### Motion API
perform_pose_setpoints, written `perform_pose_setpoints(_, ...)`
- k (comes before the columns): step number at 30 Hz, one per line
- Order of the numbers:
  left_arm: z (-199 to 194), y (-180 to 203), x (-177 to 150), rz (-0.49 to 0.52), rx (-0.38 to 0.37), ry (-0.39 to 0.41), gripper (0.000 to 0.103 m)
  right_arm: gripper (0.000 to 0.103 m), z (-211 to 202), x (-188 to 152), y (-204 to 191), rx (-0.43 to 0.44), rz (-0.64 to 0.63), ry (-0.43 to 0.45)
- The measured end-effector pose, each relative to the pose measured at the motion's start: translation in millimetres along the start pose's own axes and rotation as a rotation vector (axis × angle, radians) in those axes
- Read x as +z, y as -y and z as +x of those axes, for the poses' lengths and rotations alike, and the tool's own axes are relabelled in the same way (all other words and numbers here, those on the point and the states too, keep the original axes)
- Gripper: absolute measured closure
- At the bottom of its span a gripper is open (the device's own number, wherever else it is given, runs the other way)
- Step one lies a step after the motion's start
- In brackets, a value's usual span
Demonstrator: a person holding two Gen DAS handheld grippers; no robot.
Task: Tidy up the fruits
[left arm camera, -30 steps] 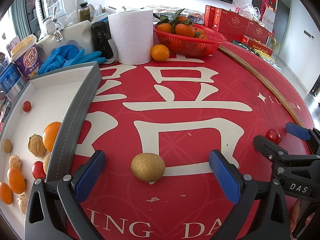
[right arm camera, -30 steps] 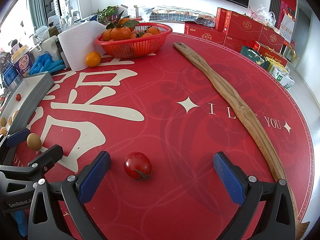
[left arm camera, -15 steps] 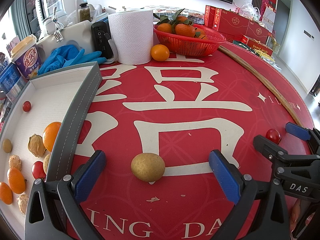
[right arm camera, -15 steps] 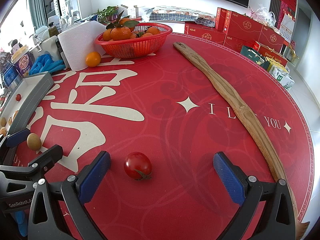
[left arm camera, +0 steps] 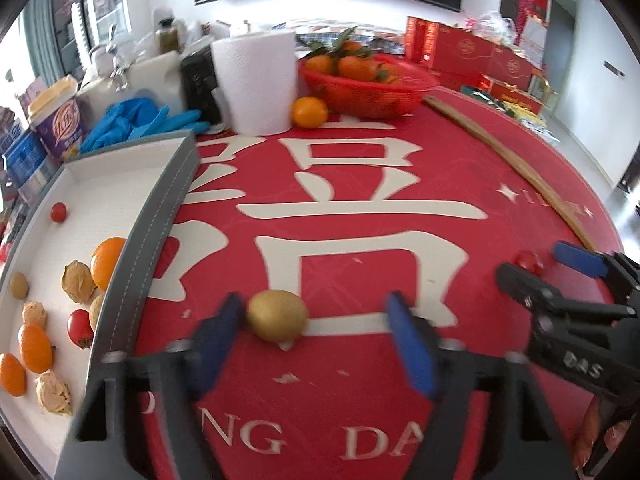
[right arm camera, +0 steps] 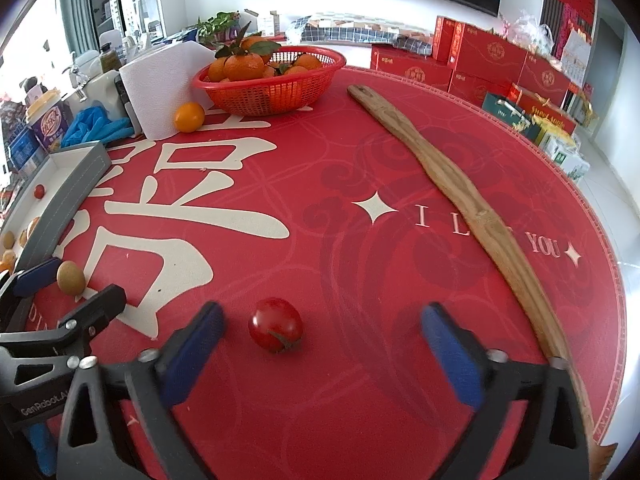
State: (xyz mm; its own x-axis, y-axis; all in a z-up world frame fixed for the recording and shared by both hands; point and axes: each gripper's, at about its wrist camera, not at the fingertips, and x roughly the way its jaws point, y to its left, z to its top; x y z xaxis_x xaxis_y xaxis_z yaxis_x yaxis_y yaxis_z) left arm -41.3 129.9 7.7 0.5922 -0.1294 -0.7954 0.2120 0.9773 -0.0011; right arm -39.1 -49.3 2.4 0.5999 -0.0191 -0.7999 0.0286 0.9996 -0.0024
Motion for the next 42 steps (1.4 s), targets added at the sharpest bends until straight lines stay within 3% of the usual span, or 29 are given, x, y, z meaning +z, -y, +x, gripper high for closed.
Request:
perform_pose_setpoints(2,-3,3,0,0.02,-0.016,0.0,0.072,0.052,-7,-2,-2,0.002,-0.005,0.015)
perform_pose_setpoints(4,-6,-2,2,-0.004,-0.062,-0.019,0.072,0.081,-11,-3,-3,0.015,-0.009,0.02)
perform_pose_setpoints(9,-38,-22,4,-0.048,-0.085,0.06,0.072,0.081,-16,-2,9,0.167,0.066,-0.01)
perform_pose_setpoints(11,-51,-33,6,-0.062,-0.08,0.093,0.072,0.081,-20,0,6,0.186,0.066,-0.014)
perform_pose_setpoints(15,-71,-65,8,-0.11,-0.021,0.138,0.072,0.081,-29,12,-14,0.241,0.035,-0.006)
perform_pose_setpoints(20,-79,-113,1,-0.176,0.09,0.153,0.072,0.081,-36,32,-67,0.332,-0.053,-0.008)
perform_pose_setpoints(27,-72,-168,-16,-0.268,0.216,0.107,0.072,0.081,-33,55,-164,0.447,-0.207,-0.022)
perform_pose_setpoints(34,-60,-187,-26,-0.302,0.254,0.054,0.071,0.081,-15,70,-234,0.528,-0.288,-0.094)
perform_pose_setpoints(36,-55,-189,-27,-0.31,0.25,0.038,0.062,0.081,-9,72,-247,0.521,-0.311,-0.106)
perform_pose_setpoints(38,-54,-192,-28,-0.324,0.246,0.033,0.031,0.081,-5,72,-252,0.518,-0.331,-0.12)
perform_pose_setpoints(40,-56,-193,-29,-0.33,0.261,0.055,0.021,0.079,-1,73,-257,0.514,-0.344,-0.138)
perform_pose_setpoints(42,-56,-194,-28,-0.332,0.267,0.058,0.02,0.074,2,74,-260,0.507,-0.35,-0.152)
